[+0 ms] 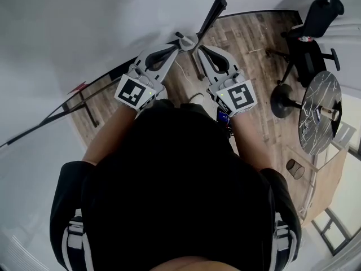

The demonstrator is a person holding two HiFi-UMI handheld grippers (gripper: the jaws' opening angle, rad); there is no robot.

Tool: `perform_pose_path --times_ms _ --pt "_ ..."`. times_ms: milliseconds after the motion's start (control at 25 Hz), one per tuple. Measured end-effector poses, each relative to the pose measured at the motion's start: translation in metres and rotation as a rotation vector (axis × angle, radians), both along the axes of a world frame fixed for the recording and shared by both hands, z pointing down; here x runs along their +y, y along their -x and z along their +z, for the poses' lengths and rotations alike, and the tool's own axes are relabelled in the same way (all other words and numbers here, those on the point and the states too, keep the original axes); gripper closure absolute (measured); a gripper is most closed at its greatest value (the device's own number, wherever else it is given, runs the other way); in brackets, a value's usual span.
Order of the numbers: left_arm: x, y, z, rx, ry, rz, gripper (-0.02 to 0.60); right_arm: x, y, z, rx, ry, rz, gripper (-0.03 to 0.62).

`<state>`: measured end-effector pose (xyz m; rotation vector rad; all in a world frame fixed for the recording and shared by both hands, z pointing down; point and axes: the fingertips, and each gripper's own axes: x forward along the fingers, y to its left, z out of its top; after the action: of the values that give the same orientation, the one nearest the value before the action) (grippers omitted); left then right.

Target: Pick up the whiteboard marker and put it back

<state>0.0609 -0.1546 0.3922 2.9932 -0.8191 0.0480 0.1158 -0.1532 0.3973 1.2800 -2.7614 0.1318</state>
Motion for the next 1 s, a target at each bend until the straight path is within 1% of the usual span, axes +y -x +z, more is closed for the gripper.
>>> perform_pose_path --times_ms 80,400,1000 --pt "0.0014 -0.0019 -0.0001 0.002 -0.002 0.006 0.578 0.0014 -0.0013 -0.0004 0.001 -0.002 0.003 0.592" --pt "0.0050 -0.0051 -0.0014 0.001 0.000 0.013 0.578 0.0050 0.0009 -0.0031 -0.002 -0.006 -0.009 0.592" --pt "0.0040 -0.0074 0.0023 -0.010 0.006 0.008 0.578 0.0055 0.0032 -0.0040 0.011 -0.011 -0.039 0.592"
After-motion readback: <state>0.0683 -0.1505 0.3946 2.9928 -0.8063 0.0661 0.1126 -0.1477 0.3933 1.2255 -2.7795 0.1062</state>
